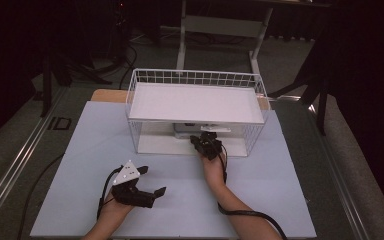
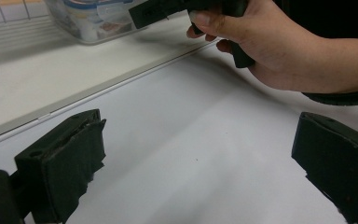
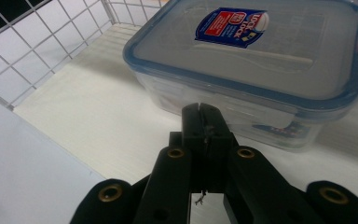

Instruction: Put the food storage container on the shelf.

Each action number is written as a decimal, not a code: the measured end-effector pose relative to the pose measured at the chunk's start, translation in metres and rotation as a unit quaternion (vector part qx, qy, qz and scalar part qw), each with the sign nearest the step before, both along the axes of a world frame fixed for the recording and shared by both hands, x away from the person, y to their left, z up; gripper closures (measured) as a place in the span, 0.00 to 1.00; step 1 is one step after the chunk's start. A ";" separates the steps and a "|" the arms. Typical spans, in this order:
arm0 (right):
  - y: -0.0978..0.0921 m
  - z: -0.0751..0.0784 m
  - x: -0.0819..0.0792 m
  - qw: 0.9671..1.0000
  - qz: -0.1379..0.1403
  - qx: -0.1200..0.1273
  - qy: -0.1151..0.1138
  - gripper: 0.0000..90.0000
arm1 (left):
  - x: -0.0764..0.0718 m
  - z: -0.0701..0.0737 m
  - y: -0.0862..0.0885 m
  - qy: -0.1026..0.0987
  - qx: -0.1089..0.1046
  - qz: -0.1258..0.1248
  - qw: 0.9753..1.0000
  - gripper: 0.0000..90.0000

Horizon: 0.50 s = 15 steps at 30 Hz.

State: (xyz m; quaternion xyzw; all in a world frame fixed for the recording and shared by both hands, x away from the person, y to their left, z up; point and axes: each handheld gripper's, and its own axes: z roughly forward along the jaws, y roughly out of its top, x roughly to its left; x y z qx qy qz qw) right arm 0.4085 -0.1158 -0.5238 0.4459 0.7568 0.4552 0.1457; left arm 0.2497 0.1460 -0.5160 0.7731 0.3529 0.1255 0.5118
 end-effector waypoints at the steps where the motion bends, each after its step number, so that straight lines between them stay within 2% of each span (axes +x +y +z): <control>1: 0.000 0.000 0.000 1.000 0.001 0.003 0.001 1.00 | 0.000 0.000 0.000 -0.001 0.000 -0.001 1.000 0.04; 4: 0.001 0.000 -0.003 1.000 0.004 0.009 -0.003 1.00 | 0.000 -0.001 -0.001 -0.002 0.003 -0.003 1.000 0.04; 7: 0.004 0.001 -0.005 1.000 0.011 0.006 -0.004 0.99 | -0.001 0.000 -0.001 -0.001 0.001 -0.002 1.000 0.04; 8: 0.005 0.001 -0.007 1.000 0.009 0.010 0.003 0.99 | -0.001 0.000 -0.002 -0.002 0.001 -0.002 1.000 0.04; 12: 0.007 0.000 -0.016 0.999 0.027 0.021 -0.008 0.97 | -0.002 0.001 -0.002 -0.009 0.003 -0.002 1.000 0.04; 14: 0.009 0.001 -0.020 0.999 0.034 0.019 -0.014 0.97 | -0.001 0.002 -0.002 -0.009 -0.001 -0.004 1.000 0.04; 15: 0.009 0.001 -0.022 0.999 0.036 0.023 -0.011 0.96 | -0.001 0.002 -0.002 -0.009 -0.002 -0.005 1.000 0.04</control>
